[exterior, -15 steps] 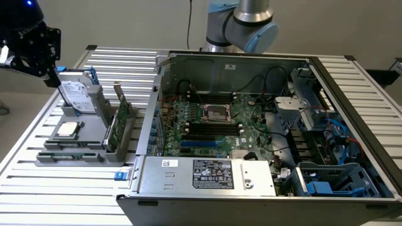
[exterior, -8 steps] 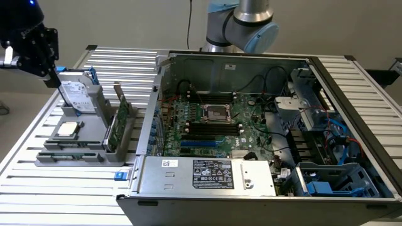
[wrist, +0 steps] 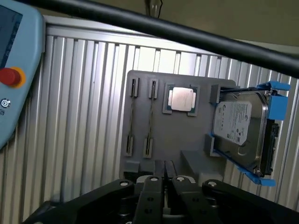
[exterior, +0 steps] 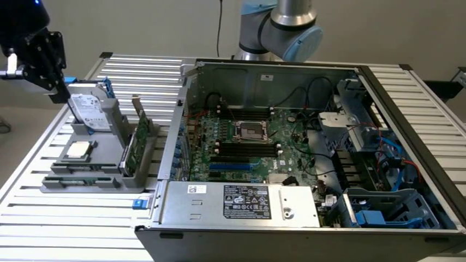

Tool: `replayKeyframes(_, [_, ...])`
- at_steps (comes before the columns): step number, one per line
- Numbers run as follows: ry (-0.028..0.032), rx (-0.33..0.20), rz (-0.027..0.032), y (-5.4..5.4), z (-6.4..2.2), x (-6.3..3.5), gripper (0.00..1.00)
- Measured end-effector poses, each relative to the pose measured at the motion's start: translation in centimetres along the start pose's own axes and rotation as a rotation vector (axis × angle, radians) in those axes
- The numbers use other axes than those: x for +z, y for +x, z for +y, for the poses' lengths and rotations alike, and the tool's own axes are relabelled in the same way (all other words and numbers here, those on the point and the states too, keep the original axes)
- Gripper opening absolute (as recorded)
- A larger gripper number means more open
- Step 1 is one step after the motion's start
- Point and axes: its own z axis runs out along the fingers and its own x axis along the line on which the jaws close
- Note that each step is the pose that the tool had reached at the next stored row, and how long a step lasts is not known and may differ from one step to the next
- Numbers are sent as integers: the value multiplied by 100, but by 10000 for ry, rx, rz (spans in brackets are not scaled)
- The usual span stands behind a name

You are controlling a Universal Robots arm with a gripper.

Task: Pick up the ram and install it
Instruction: 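Pick up the ram and move it above insertion slot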

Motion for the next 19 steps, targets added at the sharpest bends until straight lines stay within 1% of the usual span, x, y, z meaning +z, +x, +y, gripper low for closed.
replayKeyframes(1, [1, -9, 0, 3, 5, 1, 24])
replayKeyframes(2, [1, -17, 0, 6, 11, 1, 24])
replayKeyframes(3, [0, -27, 1, 12, 17, 1, 30])
replayKeyframes(5, [0, -45, 1, 25, 31, 17, 30])
replayKeyframes(6, [1, -54, 1, 38, 39, 36, 36])
replayKeyframes(8, [3, -70, -2, 69, 51, 74, 36])
replayKeyframes(10, [4, -90, -15, 127, 58, 110, 36])
replayKeyframes(16, [0, -119, -55, 382, 86, 223, 36])
replayKeyframes(19, [-5, -131, -59, 503, 99, 278, 36])
